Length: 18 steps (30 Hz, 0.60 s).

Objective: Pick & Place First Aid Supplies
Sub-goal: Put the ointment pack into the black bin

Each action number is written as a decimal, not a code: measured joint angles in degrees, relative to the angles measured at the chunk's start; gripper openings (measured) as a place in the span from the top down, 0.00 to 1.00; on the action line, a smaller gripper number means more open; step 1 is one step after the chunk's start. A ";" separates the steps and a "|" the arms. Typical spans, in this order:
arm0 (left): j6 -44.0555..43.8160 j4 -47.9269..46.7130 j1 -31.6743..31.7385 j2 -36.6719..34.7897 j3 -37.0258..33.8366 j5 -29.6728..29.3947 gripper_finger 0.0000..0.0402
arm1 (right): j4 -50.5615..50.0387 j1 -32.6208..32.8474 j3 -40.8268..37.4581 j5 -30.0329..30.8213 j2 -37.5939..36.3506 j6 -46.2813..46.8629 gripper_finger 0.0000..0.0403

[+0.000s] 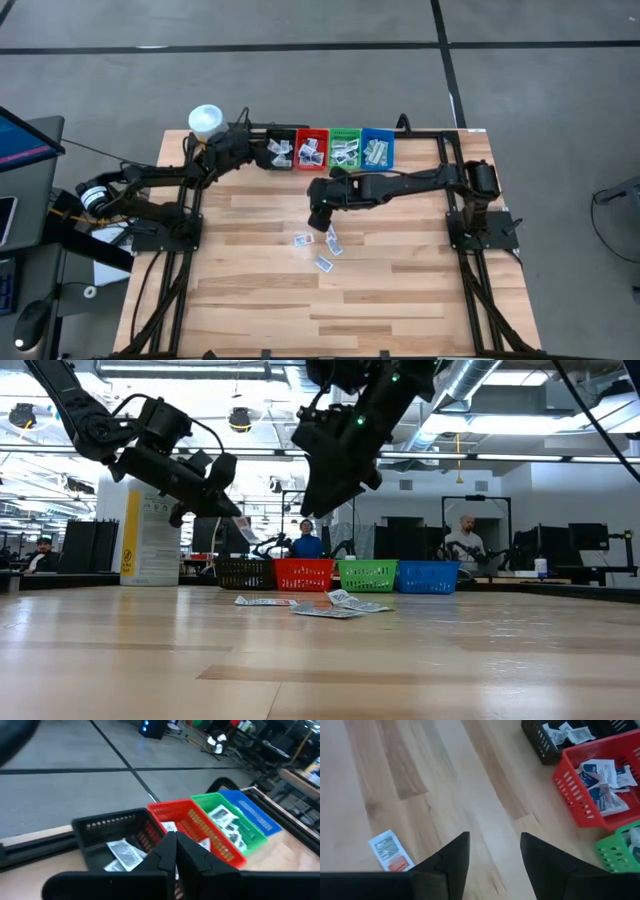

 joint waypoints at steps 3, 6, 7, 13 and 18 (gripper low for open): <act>0.00 0.71 0.28 0.02 -0.02 -0.13 0.98 | 0.04 -1.06 0.00 -0.06 0.00 -0.86 0.58; 0.02 1.74 0.17 0.02 -0.02 -0.28 0.98 | 0.06 -1.92 0.00 -0.12 0.00 -0.94 0.59; 0.02 2.02 0.15 0.03 -0.02 -0.93 0.98 | 0.04 -2.17 0.00 -0.12 0.00 -0.94 0.59; 1.97 2.30 0.17 0.04 -0.02 -4.13 0.91 | -0.03 -2.50 0.00 -0.12 0.00 -0.92 0.59; 1.53 2.23 0.15 0.07 -0.02 -3.63 0.81 | -0.18 -2.33 0.00 -0.17 0.00 -0.16 0.58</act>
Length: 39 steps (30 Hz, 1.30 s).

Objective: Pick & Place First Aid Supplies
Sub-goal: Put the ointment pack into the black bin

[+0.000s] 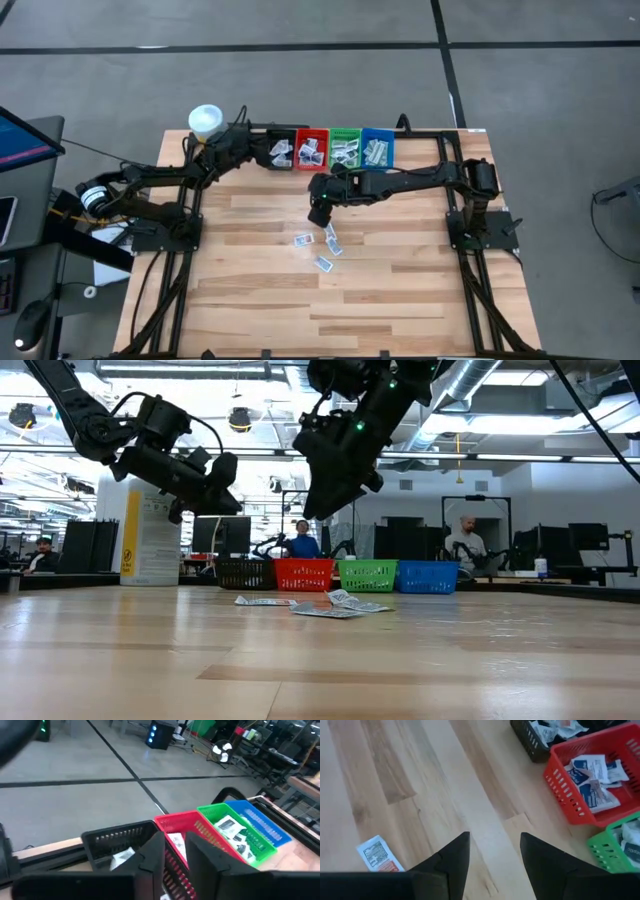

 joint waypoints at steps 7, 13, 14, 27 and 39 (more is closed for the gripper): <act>-6.35 -1.26 -1.36 0.00 0.00 10.74 0.78 | -3.49 1.21 0.00 -1.42 0.00 6.16 0.60; -7.52 -2.25 -7.89 0.00 -0.02 16.38 0.78 | -5.82 5.72 -2.88 -1.42 -0.02 11.48 0.62; -7.49 -2.25 -9.37 0.00 -0.02 17.12 0.78 | -5.82 6.76 -3.54 -1.40 0.00 12.59 0.62; -7.36 -2.27 -29.00 0.02 -0.02 17.66 0.78 | 1.68 12.60 -8.68 7.47 -0.02 17.75 0.68; -7.36 -2.20 -34.10 0.02 -0.02 12.74 0.78 | 1.88 7.89 -8.66 -6.01 -0.04 -0.69 0.70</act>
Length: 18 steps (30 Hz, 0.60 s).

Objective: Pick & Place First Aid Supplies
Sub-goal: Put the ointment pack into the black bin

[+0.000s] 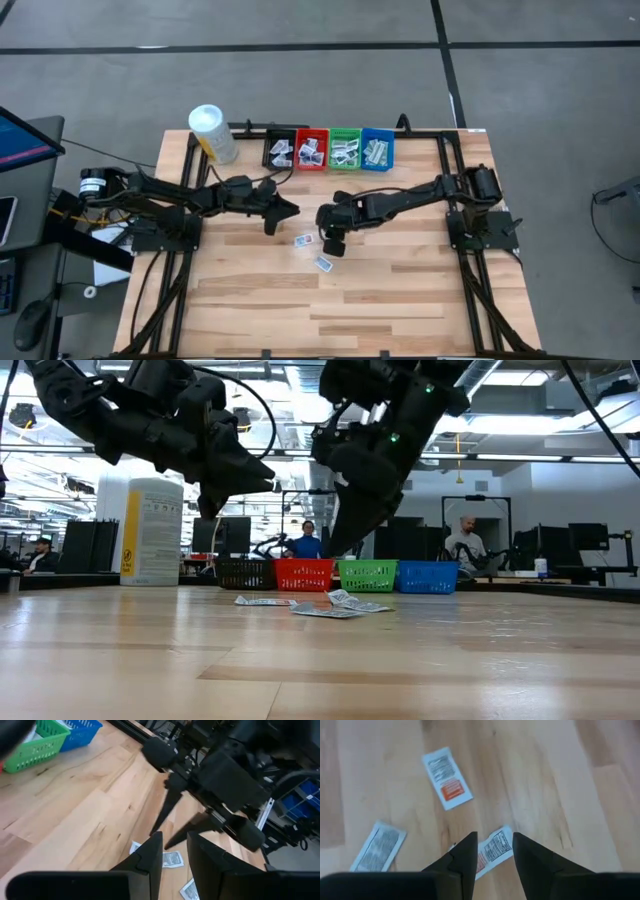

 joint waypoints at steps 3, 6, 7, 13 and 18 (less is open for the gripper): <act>0.00 0.01 -0.59 0.00 0.00 0.00 0.78 | 0.33 -1.45 -0.37 -4.02 0.00 -3.97 0.72; 0.00 0.01 -1.34 0.00 0.00 0.00 0.78 | 0.55 -2.82 -1.86 -4.51 0.02 -4.92 0.73; 0.00 0.03 -1.54 0.00 0.00 -0.02 0.78 | 0.55 -3.33 -2.17 -4.55 0.02 -5.01 0.73; 0.02 0.03 -1.81 0.00 0.00 -1.98 0.78 | 2.01 -5.23 -2.60 -6.42 0.02 -6.10 0.73; 0.02 0.05 -1.81 0.00 0.00 -6.05 0.78 | 4.01 -6.12 -2.60 -7.54 0.29 -7.63 0.73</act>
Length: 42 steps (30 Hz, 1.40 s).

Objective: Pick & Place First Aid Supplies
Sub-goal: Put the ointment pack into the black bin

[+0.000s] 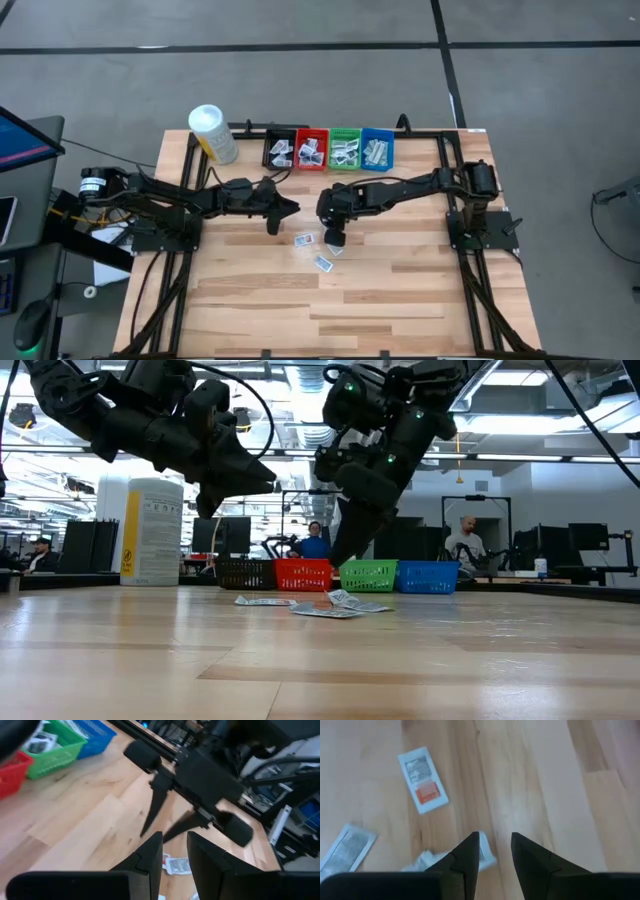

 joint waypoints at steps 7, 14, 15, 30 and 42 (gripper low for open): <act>0.00 0.06 0.00 0.00 0.00 -1.67 0.78 | 1.44 0.07 0.04 -3.40 4.27 0.05 0.73; 0.17 -0.07 -0.07 0.00 0.00 -1.69 0.78 | 1.73 1.36 0.41 -4.07 8.54 2.58 0.73; 0.18 -0.06 -0.07 0.00 0.00 -1.69 0.78 | 1.52 1.56 0.44 -4.09 8.59 2.62 0.73; 0.44 -0.11 -0.07 0.00 0.00 -1.69 0.78 | 1.52 2.19 0.25 -2.18 8.36 10.10 0.98; 0.44 -0.17 -0.02 0.00 0.00 -1.69 0.78 | -1.20 2.55 8.36 -4.18 9.01 12.93 1.00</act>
